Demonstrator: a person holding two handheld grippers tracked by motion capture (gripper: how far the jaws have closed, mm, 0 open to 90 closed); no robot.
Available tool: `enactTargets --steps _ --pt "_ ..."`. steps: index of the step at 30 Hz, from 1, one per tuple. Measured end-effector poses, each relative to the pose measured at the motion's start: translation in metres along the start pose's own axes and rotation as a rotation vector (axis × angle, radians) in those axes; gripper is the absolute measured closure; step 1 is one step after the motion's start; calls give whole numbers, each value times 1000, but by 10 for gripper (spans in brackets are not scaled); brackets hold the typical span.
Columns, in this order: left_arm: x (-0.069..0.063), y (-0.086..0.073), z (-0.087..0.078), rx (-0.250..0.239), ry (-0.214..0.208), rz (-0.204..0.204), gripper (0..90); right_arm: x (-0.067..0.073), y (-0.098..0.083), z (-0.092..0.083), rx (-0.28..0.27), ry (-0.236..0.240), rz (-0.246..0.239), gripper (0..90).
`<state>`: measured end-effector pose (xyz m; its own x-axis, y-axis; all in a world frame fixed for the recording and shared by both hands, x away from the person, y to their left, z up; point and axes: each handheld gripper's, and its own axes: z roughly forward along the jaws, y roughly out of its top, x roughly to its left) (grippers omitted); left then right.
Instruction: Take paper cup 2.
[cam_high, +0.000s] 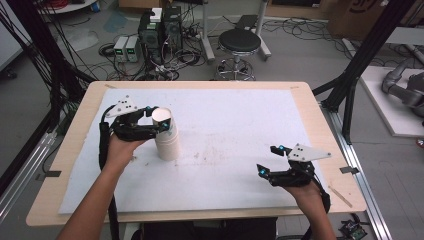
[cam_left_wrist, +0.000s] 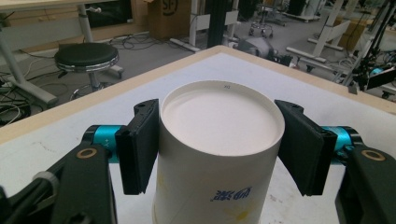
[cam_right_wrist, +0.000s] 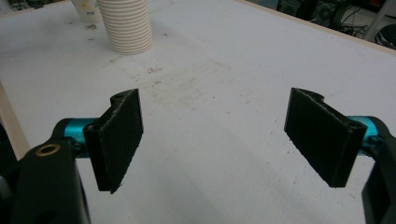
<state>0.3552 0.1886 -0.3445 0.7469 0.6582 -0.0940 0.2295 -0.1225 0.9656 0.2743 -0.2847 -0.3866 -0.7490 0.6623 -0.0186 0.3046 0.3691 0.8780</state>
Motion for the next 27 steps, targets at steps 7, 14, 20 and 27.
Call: enactTargets --steps 7,14,20,27 --pt "-3 14 -6 -45 -1 13 350 0 0 -1 -3 -1 0 198" --pt "-7 31 -14 -97 -9 25 355 0 0 -1 -6 -2 -3 198" --pt "-12 44 -21 -145 -18 39 357 1 1 -2 -7 0 1 198" --pt "-24 55 -24 -176 -35 80 358 1 1 -2 -9 -2 -2 198"
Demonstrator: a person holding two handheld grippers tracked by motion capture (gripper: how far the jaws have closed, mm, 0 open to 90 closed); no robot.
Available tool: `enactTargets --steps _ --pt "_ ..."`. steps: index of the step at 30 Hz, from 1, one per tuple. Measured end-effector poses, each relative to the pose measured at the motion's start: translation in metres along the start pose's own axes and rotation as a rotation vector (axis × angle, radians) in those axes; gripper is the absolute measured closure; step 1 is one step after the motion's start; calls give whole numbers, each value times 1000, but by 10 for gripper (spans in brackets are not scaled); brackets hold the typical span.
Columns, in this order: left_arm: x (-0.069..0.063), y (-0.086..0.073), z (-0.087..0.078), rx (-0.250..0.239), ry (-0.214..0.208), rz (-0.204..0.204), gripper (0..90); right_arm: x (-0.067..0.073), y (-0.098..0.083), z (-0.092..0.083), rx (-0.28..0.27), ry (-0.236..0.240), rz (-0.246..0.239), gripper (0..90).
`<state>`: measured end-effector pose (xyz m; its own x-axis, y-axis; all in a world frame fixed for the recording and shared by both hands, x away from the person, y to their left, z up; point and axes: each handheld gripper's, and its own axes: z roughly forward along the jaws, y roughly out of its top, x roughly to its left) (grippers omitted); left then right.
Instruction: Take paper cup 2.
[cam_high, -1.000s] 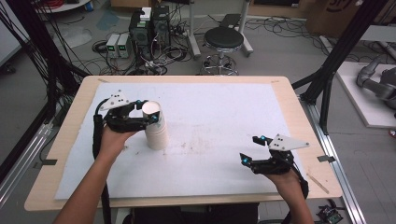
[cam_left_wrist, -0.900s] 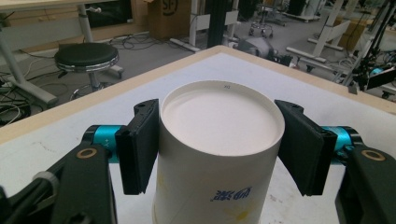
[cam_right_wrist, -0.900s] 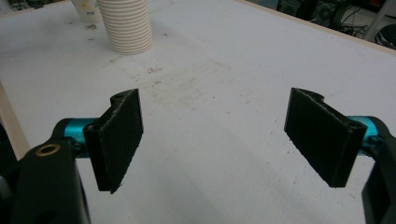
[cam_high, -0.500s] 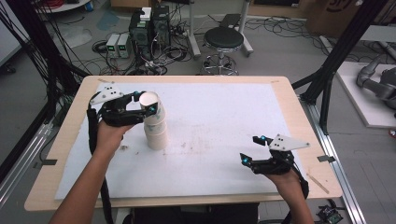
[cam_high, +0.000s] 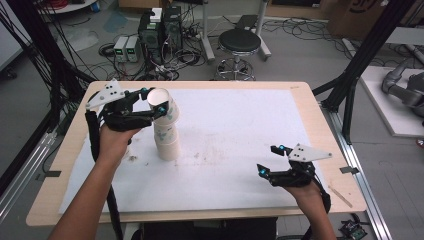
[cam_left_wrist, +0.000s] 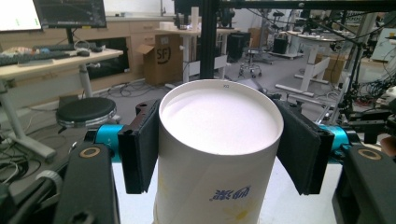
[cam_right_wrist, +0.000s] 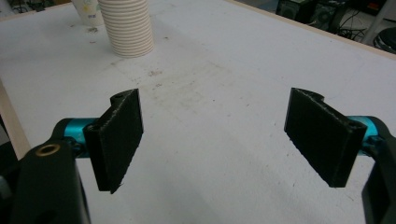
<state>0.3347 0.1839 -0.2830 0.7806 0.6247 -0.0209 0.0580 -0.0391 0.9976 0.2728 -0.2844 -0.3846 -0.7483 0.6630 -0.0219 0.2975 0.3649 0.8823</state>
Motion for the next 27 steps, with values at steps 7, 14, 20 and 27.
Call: enactTargets --steps 7,14,20,27 --pt "-13 11 0 -38 -29 26 358 1 1 0 -6 3 -3 198" --pt "-35 6 15 -18 -156 7 358 2 2 1 -19 16 -1 198" --pt "-50 -14 32 17 -221 -7 357 3 3 3 -22 33 -4 198" --pt "-57 -37 45 47 -262 -33 358 5 5 9 -24 55 -15 198"
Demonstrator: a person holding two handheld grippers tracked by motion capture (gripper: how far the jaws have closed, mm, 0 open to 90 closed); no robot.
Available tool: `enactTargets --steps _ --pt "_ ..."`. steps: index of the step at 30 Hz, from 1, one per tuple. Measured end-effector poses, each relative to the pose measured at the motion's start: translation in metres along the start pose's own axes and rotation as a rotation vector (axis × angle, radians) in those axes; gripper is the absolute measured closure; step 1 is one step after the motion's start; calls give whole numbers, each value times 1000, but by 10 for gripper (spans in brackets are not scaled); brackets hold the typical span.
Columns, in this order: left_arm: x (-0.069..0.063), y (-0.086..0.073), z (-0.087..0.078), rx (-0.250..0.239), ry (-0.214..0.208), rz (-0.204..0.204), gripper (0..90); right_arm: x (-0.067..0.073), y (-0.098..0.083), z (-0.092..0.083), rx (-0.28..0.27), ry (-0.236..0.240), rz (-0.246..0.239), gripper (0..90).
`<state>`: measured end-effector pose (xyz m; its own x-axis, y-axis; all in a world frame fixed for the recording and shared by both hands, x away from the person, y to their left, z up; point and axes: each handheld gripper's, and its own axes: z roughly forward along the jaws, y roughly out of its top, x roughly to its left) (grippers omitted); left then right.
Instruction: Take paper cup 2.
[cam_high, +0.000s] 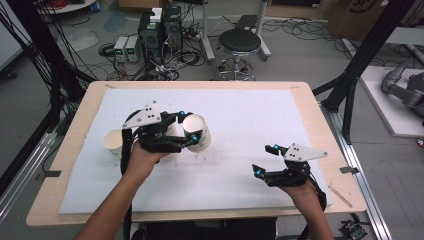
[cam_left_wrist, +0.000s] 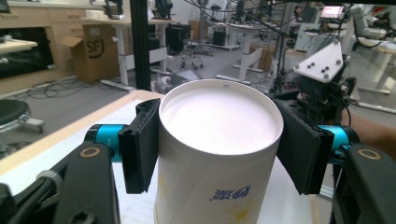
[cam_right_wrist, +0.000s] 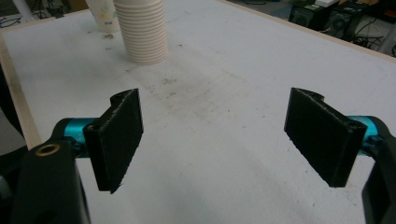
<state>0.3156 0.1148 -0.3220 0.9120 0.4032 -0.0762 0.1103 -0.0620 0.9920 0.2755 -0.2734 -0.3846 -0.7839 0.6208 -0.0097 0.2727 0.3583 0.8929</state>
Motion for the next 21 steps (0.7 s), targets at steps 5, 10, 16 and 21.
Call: enactTargets --steps 5,10,16,21 --pt "-2 -10 7 19 -23 -1 358 2 6 4 -9 23 -8 198" --pt "-2 -16 10 27 -27 -6 357 4 18 12 -7 54 -34 198" --pt "-1 -24 12 39 -21 -18 356 6 30 28 8 101 -54 197" --pt "-2 -27 15 41 -30 -26 355 10 32 35 18 147 -59 197"
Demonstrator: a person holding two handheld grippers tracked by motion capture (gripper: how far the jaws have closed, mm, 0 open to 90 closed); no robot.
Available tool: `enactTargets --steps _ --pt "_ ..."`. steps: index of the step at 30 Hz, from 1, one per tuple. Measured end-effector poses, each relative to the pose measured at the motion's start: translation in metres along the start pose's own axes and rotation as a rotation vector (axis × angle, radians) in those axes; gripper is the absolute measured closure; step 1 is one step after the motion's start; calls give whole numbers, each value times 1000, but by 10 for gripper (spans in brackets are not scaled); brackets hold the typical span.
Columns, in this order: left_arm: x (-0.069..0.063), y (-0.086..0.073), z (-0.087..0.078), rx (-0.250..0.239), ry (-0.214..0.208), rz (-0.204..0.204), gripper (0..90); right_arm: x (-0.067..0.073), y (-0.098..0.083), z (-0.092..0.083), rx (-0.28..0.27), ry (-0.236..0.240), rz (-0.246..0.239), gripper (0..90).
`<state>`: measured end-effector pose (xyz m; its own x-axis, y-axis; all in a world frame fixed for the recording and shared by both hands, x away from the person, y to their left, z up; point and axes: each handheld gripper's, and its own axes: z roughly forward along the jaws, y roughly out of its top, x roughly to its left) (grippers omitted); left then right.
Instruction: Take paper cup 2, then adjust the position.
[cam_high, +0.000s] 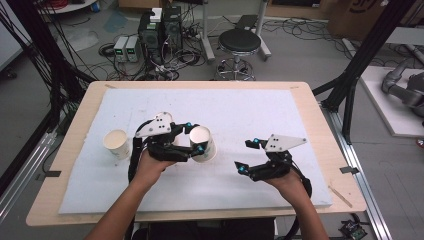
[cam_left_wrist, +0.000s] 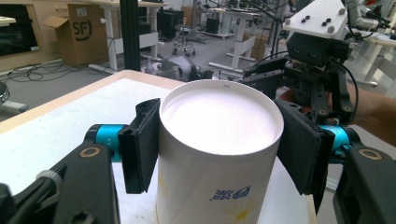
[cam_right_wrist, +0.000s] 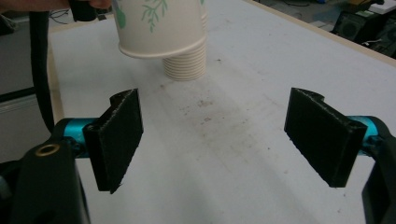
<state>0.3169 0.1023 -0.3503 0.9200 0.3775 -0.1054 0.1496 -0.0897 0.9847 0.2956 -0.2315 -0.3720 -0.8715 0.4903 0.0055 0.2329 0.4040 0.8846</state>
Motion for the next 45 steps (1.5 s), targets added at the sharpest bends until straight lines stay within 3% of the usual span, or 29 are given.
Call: enactTargets --steps 9,14,15,22,32,45 --pt "1 -2 5 3 -21 -11 355 0 -3 0 -24 14 -5 197" --pt "0 -4 7 3 -39 -13 355 2 -3 3 -35 40 -6 197" --pt "0 -5 7 6 -44 -15 355 4 -3 4 -33 63 -1 197" --pt "-5 -9 13 16 -100 -23 356 11 -2 8 -55 120 -21 198" --pt "-15 -11 28 30 -190 -13 355 17 -2 9 -67 152 -27 198" --pt "-18 -12 32 35 -254 -14 356 22 -1 20 -54 209 -45 198"
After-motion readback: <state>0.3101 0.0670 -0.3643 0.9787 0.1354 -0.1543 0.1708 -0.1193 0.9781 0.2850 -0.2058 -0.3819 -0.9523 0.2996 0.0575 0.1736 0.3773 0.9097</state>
